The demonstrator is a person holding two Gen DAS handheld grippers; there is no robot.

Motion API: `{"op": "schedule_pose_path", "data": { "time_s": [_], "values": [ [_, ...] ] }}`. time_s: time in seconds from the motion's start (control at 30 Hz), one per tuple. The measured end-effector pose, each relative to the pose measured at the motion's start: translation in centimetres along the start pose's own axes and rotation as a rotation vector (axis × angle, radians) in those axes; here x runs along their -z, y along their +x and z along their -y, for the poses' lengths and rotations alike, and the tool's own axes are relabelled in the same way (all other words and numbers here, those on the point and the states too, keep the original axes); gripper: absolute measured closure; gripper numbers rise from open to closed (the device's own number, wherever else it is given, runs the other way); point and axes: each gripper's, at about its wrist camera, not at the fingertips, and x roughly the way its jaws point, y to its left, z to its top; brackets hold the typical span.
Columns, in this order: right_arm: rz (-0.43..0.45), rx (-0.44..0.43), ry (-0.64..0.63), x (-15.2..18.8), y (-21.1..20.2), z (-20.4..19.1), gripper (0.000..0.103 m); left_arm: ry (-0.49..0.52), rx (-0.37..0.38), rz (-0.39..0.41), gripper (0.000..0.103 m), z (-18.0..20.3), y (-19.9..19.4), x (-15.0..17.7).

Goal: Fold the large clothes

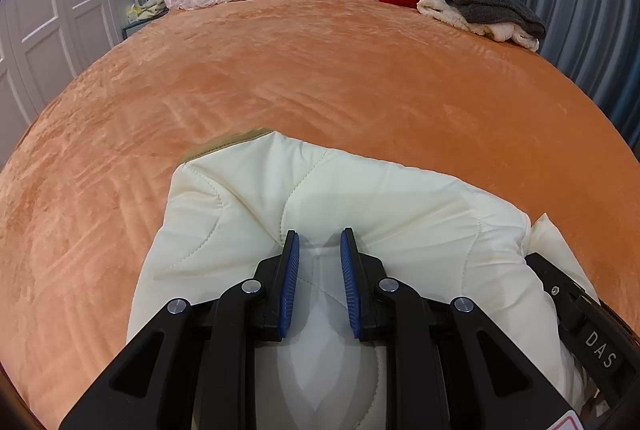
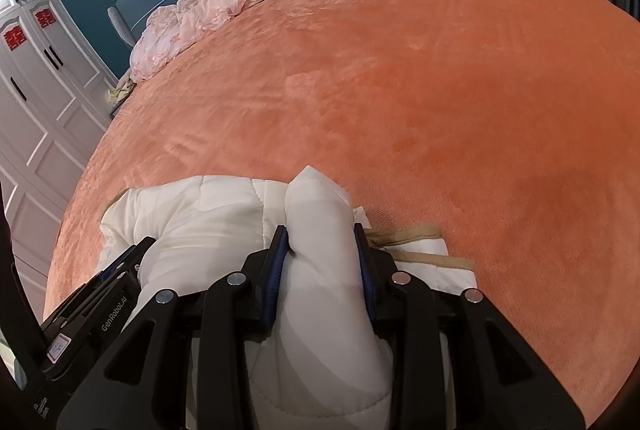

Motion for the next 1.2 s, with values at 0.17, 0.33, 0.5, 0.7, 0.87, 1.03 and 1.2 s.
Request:
{"op": "schedule_pose_path", "data": {
  "time_s": [0.17,0.33,0.5,0.7,0.87,1.03,1.2],
  "values": [
    [-0.003,-0.01,0.009,-0.1,0.0,0.0,0.073,0.002,-0.002,-0.014,0.084,0.0,0.0,-0.2],
    [0.003,-0.094,0.143,-0.7,-4.5,2.1,0.048,-0.086,0.119,-0.075,0.06,-2.8,-2.6,-1.0],
    [0.017,-0.075,0.196,1.6,-10.4,5.2,0.029,-0.252,0.162,-0.096,0.023,-8.6,-7.7,1.5],
    [-0.168,-0.193,0.345,5.8,-10.4,7.8,0.028,-0.497,0.338,-0.242,0.023,-13.0,-7.8,6.5],
    [-0.221,-0.282,0.434,7.6,-9.4,7.5,0.027,-0.557,0.415,-0.296,0.016,-12.8,-6.9,8.1],
    [-0.25,-0.254,0.366,7.1,-9.4,5.3,0.054,-0.577,0.473,-0.331,0.026,-12.9,-6.5,8.1],
    [-0.271,-0.178,0.187,7.1,-12.3,2.5,0.071,-0.461,0.44,-0.324,0.043,-12.5,-9.9,8.3]
  ]
}}
